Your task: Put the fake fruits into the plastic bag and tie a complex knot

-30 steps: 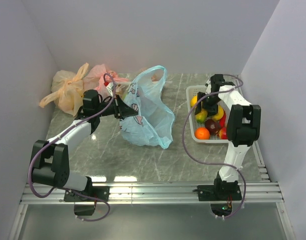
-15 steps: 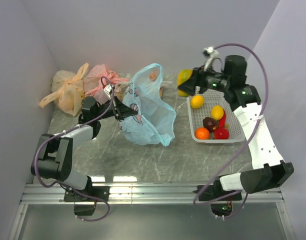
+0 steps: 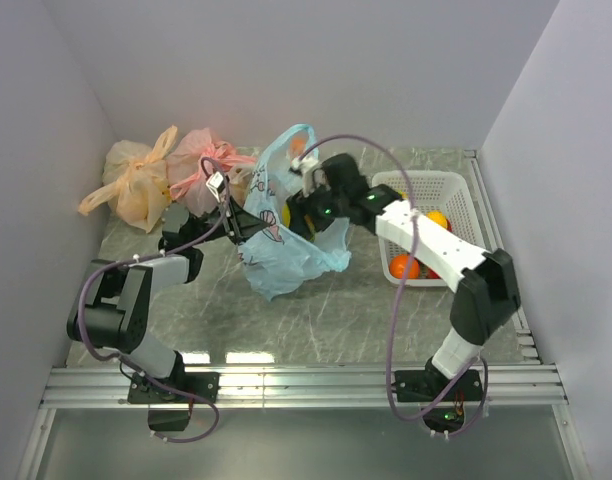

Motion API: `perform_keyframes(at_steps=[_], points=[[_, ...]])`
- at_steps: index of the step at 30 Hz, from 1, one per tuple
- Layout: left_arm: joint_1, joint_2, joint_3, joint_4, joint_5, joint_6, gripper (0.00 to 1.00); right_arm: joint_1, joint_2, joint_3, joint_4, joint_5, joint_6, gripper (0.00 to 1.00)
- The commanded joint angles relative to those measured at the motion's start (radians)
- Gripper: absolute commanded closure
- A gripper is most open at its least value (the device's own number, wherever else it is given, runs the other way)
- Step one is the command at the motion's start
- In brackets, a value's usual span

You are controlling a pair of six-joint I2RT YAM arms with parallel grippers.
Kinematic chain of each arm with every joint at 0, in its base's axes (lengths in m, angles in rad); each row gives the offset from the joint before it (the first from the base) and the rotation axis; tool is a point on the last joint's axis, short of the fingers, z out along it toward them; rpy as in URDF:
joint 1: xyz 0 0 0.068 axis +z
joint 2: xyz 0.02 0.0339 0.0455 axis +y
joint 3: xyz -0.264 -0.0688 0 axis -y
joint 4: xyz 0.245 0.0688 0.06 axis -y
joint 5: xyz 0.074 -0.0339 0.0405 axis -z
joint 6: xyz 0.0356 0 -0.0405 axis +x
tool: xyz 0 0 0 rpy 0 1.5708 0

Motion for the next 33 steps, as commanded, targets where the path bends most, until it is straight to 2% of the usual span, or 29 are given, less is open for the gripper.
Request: perform_keyframes(at_steps=[1, 2, 3, 4, 6, 7, 9, 10, 11, 12, 13, 14, 15, 16, 18, 21, 24, 25, 28, 33], points=[[0.009, 0.032, -0.017, 0.108, 0.051, 0.0, 1.0, 0.09, 0.07, -0.022, 0.024, 0.167, -0.046, 0.96], [0.016, 0.041, -0.019, 0.111, 0.062, 0.015, 1.0, 0.102, 0.094, -0.044, 0.012, 0.207, -0.053, 0.89], [0.024, 0.05, -0.021, 0.111, 0.076, 0.029, 1.0, 0.116, 0.118, -0.059, 0.001, 0.241, -0.066, 0.71], [0.032, 0.069, -0.03, 0.115, 0.085, 0.042, 1.0, 0.13, 0.153, -0.076, 0.001, 0.297, -0.067, 0.65], [0.058, 0.089, -0.034, 0.117, 0.131, 0.089, 1.0, 0.141, 0.174, -0.136, 0.026, 0.338, -0.07, 0.21], [0.07, 0.1, -0.037, 0.102, 0.143, 0.109, 1.0, 0.145, 0.177, -0.156, 0.035, 0.376, -0.073, 0.03], [0.116, 0.089, -0.053, 0.056, 0.17, 0.217, 1.0, 0.148, 0.189, -0.2, 0.044, 0.404, -0.079, 0.03], [0.13, 0.081, -0.051, 0.01, 0.182, 0.218, 1.0, 0.148, 0.192, -0.2, 0.043, 0.404, -0.09, 0.03], [0.151, 0.066, -0.042, -0.054, 0.211, 0.352, 0.99, 0.148, 0.194, -0.215, 0.04, 0.43, -0.104, 0.02], [0.162, 0.049, -0.022, -0.369, 0.213, 0.47, 1.0, 0.148, 0.194, -0.226, 0.043, 0.433, -0.118, 0.02], [0.173, 0.007, 0.06, -0.606, 0.194, 0.629, 0.99, 0.147, 0.189, -0.242, 0.049, 0.442, -0.13, 0.02], [0.173, -0.003, 0.115, -0.83, 0.164, 0.995, 1.0, 0.151, 0.189, -0.264, 0.053, 0.472, -0.148, 0.02], [0.173, -0.006, 0.164, -1.18, 0.123, 1.148, 0.99, 0.15, 0.191, -0.272, 0.052, 0.486, -0.159, 0.02], [0.173, 0.006, 0.232, -1.282, 0.11, 1.347, 0.99, 0.151, 0.189, -0.288, 0.055, 0.511, -0.173, 0.02], [0.173, 0.02, 0.274, -1.496, 0.017, 1.48, 0.99, 0.148, 0.18, -0.3, 0.069, 0.557, -0.201, 0.01], [0.196, 0.006, 0.271, -1.546, 0.013, 1.562, 0.96, 0.15, 0.116, -0.28, 0.053, 0.533, -0.224, 0.01], [0.193, -0.064, 0.202, -1.454, 0.033, 1.511, 0.96, 0.161, 0.036, -0.196, 0.017, 0.505, -0.254, 0.01], [0.194, -0.075, 0.188, -1.394, 0.041, 1.481, 0.96, 0.161, 0.034, -0.123, 0.001, 0.496, -0.257, 0.01], [0.182, -0.095, 0.162, -1.346, 0.044, 1.471, 0.94, 0.159, 0.028, -0.006, -0.065, 0.467, -0.259, 0.0], [0.127, -0.126, 0.142, -1.27, 0.032, 1.45, 0.93, 0.165, 0.023, 0.082, -0.109, 0.356, -0.259, 0.0]])
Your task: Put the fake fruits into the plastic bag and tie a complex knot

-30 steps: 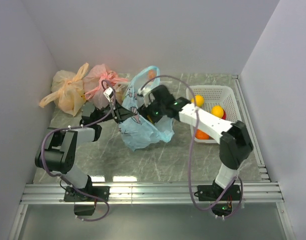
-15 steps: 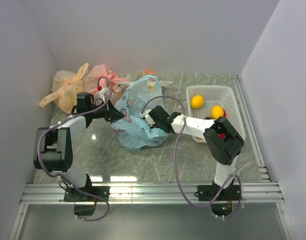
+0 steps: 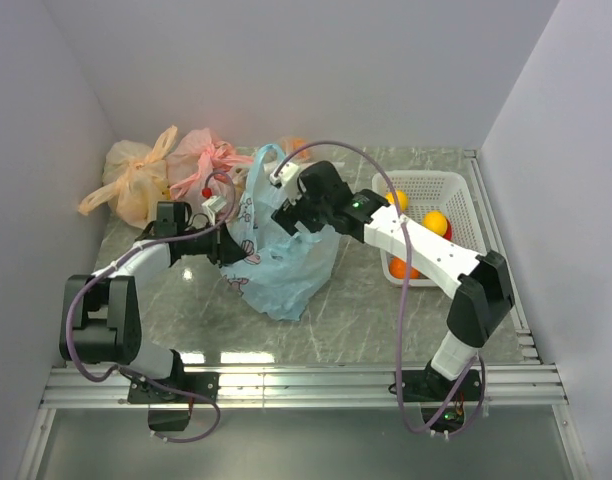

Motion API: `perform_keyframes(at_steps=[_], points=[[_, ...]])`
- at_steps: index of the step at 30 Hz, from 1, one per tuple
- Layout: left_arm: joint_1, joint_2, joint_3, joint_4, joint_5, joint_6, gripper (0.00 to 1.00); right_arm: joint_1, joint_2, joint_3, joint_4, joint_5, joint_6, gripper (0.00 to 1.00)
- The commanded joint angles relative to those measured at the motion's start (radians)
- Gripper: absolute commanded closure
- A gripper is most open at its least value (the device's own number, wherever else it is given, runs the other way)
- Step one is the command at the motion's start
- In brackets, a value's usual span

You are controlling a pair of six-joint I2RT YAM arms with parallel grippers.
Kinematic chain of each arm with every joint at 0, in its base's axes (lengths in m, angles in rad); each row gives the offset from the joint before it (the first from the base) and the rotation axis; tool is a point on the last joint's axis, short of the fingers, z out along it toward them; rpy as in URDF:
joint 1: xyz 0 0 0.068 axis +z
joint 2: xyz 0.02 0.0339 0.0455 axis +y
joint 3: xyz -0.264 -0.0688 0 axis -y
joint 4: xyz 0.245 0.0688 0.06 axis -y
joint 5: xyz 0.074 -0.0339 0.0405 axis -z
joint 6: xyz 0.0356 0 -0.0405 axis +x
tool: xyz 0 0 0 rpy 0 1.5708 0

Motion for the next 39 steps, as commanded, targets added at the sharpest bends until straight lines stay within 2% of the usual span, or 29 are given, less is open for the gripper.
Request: perform_keyframes(at_steps=[1, 5, 9, 13, 15, 18, 20, 23, 26, 31, 33, 38, 39], points=[[-0.042, -0.056, -0.016, 0.077, -0.004, 0.022, 0.93, 0.012, -0.024, 0.07, -0.057, -0.093, -0.011, 0.0], [-0.056, -0.077, -0.037, 0.152, -0.03, -0.086, 0.94, 0.024, 0.004, 0.098, -0.126, -0.22, -0.014, 0.0], [-0.054, -0.097, -0.071, 0.265, -0.079, -0.191, 0.96, 0.046, -0.02, 0.049, -0.206, -0.361, -0.06, 0.04], [-0.053, -0.081, -0.097, 0.362, -0.139, -0.343, 0.99, 0.105, -0.172, -0.137, -0.194, -0.46, -0.157, 0.06], [-0.053, -0.064, -0.112, 0.408, -0.158, -0.395, 0.99, 0.156, -0.265, -0.21, -0.151, -0.443, -0.192, 0.05], [-0.053, -0.044, -0.14, 0.506, -0.178, -0.519, 0.99, 0.265, -0.316, -0.31, -0.129, -0.376, -0.27, 0.05], [-0.054, -0.038, -0.151, 0.547, -0.181, -0.543, 0.98, 0.334, -0.316, -0.36, -0.103, -0.289, -0.295, 0.05], [-0.056, -0.047, -0.152, 0.563, -0.161, -0.529, 0.98, 0.362, -0.298, -0.374, -0.039, -0.129, -0.295, 0.01], [-0.068, -0.068, -0.144, 0.537, -0.153, -0.477, 0.98, 0.321, -0.29, -0.33, 0.047, 0.036, -0.263, 0.0], [-0.1, -0.117, -0.118, 0.459, -0.158, -0.364, 0.98, 0.176, -0.284, -0.131, 0.101, 0.106, -0.142, 0.0], [-0.102, -0.127, -0.114, 0.446, -0.164, -0.341, 0.98, 0.104, -0.325, -0.077, 0.11, 0.024, -0.12, 0.0], [-0.102, -0.139, -0.111, 0.429, -0.174, -0.328, 0.98, -0.035, -0.367, 0.057, -0.012, -0.202, -0.051, 0.0], [-0.102, -0.14, -0.111, 0.431, -0.182, -0.331, 0.97, -0.102, -0.379, 0.052, -0.016, -0.257, -0.007, 0.0]])
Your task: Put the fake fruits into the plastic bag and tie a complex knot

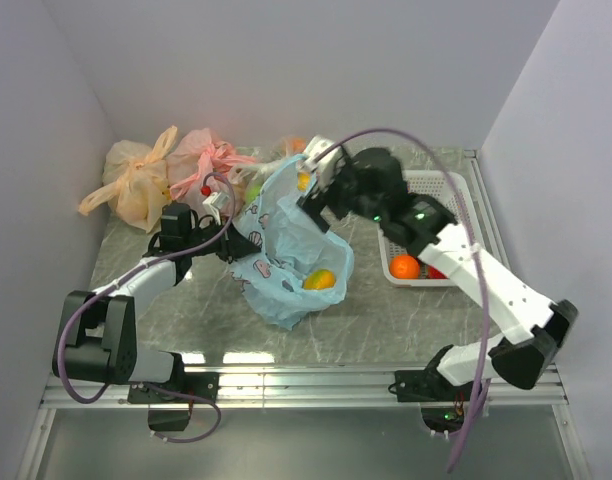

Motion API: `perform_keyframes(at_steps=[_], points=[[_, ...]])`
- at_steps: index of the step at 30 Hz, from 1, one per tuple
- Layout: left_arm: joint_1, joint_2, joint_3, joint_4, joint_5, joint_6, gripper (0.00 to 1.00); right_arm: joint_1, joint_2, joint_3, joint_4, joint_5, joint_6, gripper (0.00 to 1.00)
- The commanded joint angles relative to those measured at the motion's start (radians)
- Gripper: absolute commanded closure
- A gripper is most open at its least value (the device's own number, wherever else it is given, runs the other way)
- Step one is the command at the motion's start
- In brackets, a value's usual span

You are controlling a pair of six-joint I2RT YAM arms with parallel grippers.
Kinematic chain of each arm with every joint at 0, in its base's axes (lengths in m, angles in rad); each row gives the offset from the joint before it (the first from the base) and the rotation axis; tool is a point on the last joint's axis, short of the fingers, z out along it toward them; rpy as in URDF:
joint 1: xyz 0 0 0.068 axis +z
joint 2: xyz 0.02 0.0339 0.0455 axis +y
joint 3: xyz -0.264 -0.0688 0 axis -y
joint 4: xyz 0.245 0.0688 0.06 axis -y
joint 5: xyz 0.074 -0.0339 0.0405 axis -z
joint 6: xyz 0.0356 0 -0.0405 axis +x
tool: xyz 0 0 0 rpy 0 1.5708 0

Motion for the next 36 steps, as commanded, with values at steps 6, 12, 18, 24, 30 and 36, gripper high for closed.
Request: perform_keyframes(at_steps=[6, 12, 18, 24, 30, 36], points=[[-0.002, -0.029, 0.037, 0.019, -0.025, 0.026, 0.94, -0.4, -0.104, -0.067, -0.023, -0.231, 0.228, 0.0], [-0.002, -0.006, 0.056, 0.031, -0.036, 0.003, 0.92, -0.649, 0.13, 0.004, -0.133, -0.05, 0.427, 0.0], [-0.002, 0.036, 0.084, 0.013, -0.08, -0.034, 0.89, -0.74, 0.331, 0.018, -0.07, -0.044, 0.602, 0.0], [0.0, 0.048, 0.092, 0.001, -0.086, -0.023, 0.92, -0.737, 0.496, 0.058, -0.027, -0.109, 0.701, 0.0], [0.0, 0.044, 0.083, 0.013, -0.089, -0.017, 0.93, -0.732, 0.569, 0.06, 0.026, -0.067, 0.758, 0.0], [0.0, 0.027, 0.063, 0.015, -0.143, 0.015, 0.96, -0.734, 0.624, 0.057, 0.078, -0.07, 0.814, 0.0]])
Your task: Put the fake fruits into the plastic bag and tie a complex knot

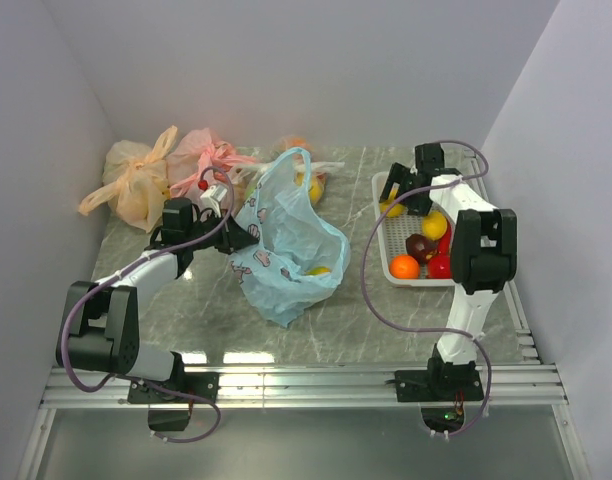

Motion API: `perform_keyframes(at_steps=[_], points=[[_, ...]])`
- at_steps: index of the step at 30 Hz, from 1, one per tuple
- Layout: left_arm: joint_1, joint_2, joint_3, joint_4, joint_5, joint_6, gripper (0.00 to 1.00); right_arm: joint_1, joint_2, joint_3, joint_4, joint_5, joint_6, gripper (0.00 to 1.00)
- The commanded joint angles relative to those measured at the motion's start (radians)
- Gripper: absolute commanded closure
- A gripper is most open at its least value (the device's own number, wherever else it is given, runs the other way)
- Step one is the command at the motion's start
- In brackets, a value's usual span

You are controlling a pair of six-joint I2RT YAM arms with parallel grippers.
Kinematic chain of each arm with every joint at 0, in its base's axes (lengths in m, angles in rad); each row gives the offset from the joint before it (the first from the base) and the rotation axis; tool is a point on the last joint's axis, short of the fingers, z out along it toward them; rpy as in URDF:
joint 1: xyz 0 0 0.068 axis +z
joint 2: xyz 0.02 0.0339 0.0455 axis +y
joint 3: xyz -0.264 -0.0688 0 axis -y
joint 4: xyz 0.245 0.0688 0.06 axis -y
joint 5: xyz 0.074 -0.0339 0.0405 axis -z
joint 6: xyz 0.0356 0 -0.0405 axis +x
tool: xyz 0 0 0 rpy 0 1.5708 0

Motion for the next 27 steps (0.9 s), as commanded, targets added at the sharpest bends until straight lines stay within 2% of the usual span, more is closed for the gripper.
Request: perform_keyframes(at_steps=[1, 3, 6, 10, 13, 14, 16, 18, 21, 24, 27], points=[[0.0, -0.031, -0.002, 0.03, -0.011, 0.046, 0.94, 0.003, 0.036, 0.048, 0.054, 0.012, 0.058, 0.0], [-0.002, -0.045, -0.011, 0.049, 0.054, 0.103, 0.94, 0.003, 0.049, 0.051, 0.056, 0.017, 0.064, 0.0], [0.0, -0.048, -0.019, 0.017, 0.037, 0.124, 0.98, 0.003, 0.055, 0.028, 0.091, 0.031, 0.062, 0.0], [-0.002, -0.019, 0.036, -0.052, 0.06, 0.101, 0.97, 0.0, 0.021, -0.002, 0.12, 0.031, 0.053, 0.04], [-0.005, -0.024, 0.042, -0.037, 0.02, 0.051, 0.99, -0.001, -0.04, -0.039, 0.147, 0.019, 0.039, 0.17], [-0.005, -0.031, 0.039, -0.024, 0.031, 0.055, 0.99, 0.0, -0.062, -0.059, 0.155, 0.013, 0.027, 0.27], [-0.014, -0.048, 0.039, -0.013, -0.058, 0.022, 0.99, -0.001, -0.126, -0.079, 0.186, -0.007, 0.013, 0.37], [-0.03, -0.048, 0.051, -0.043, -0.08, 0.017, 1.0, -0.001, -0.164, -0.101, 0.195, -0.02, -0.011, 0.49], [-0.037, -0.068, 0.044, -0.022, -0.095, 0.008, 1.0, 0.003, -0.233, -0.084, 0.168, -0.064, -0.04, 0.55], [-0.072, -0.094, 0.027, -0.024, -0.098, 0.063, 0.98, 0.02, -0.371, -0.101, 0.165, -0.219, -0.082, 0.6], [-0.083, -0.145, -0.034, 0.085, -0.103, 0.032, 0.92, 0.103, -0.479, -0.096, 0.119, -0.362, -0.168, 0.64]])
